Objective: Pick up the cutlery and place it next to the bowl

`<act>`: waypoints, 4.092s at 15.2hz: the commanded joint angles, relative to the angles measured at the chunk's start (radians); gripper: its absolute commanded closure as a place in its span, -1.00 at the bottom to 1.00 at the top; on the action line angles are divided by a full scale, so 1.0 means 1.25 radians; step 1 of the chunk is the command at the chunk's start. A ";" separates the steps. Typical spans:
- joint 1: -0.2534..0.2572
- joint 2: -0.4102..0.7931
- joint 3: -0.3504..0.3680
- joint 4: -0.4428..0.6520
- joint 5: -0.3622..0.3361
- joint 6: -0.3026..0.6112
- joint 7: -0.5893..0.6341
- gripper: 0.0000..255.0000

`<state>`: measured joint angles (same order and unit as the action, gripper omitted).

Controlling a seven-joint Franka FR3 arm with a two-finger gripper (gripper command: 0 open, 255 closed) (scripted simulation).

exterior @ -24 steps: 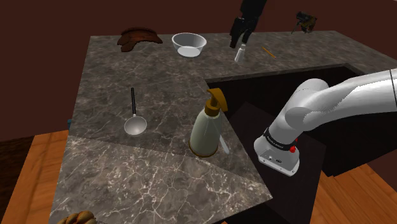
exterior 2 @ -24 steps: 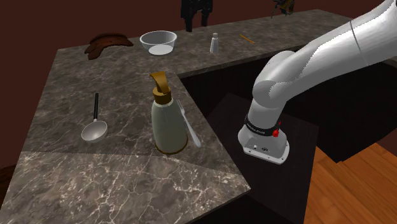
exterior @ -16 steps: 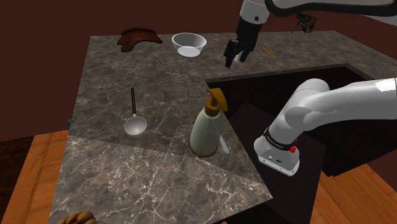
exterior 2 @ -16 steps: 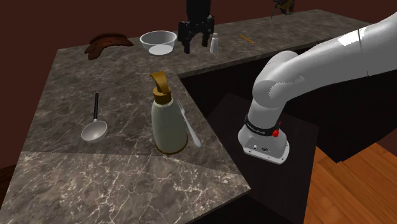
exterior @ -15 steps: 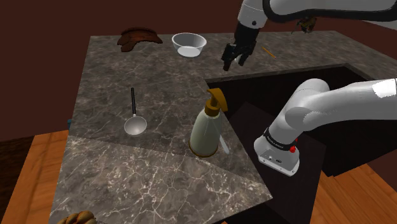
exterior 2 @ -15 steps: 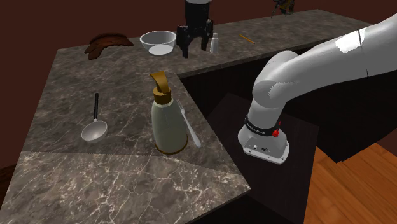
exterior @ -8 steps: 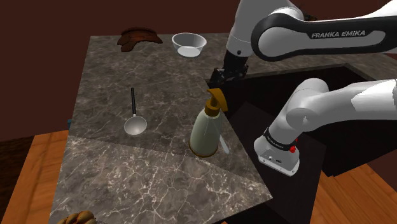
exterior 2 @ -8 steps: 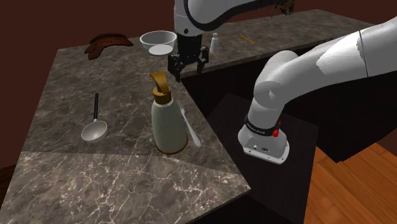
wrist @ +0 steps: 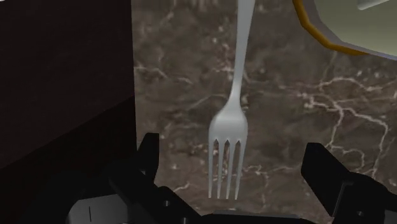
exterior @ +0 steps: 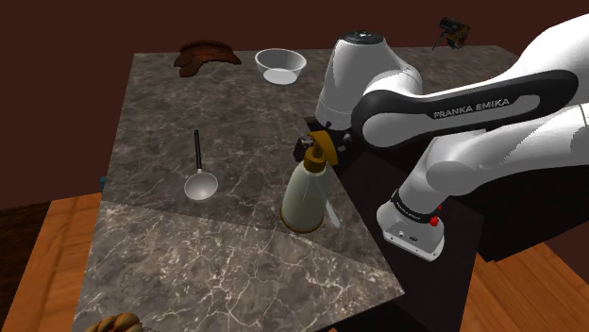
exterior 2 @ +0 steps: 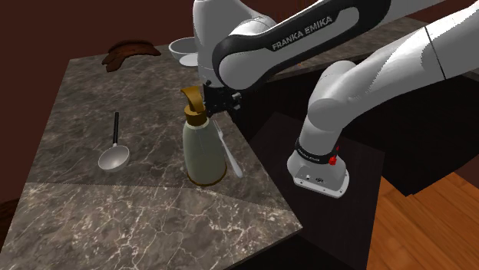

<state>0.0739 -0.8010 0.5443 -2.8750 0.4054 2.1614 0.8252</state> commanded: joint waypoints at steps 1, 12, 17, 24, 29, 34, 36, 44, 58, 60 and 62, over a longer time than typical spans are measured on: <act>-0.003 0.030 0.022 -0.008 0.013 0.042 0.016 -1.00; -0.009 0.093 0.052 -0.037 0.031 0.133 0.014 -1.00; -0.009 0.093 0.052 -0.037 0.031 0.132 0.014 1.00; -0.008 0.093 0.052 -0.037 0.032 0.132 0.015 1.00; -0.007 0.050 0.029 -0.015 0.016 0.068 0.014 1.00; -0.008 0.007 0.004 0.017 -0.003 -0.006 0.014 1.00; -0.010 -0.007 -0.006 0.031 -0.011 -0.034 0.014 1.00; -0.017 -0.048 -0.042 0.095 -0.041 -0.137 0.014 1.00; -0.078 0.016 -0.094 0.231 -0.106 -0.209 -0.020 1.00; -0.107 0.075 -0.100 0.262 -0.127 -0.183 -0.039 1.00; -0.134 0.134 -0.106 0.298 -0.148 -0.161 -0.054 1.00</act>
<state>-0.0743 -0.6787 0.4142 -2.5337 0.2356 1.9458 0.7667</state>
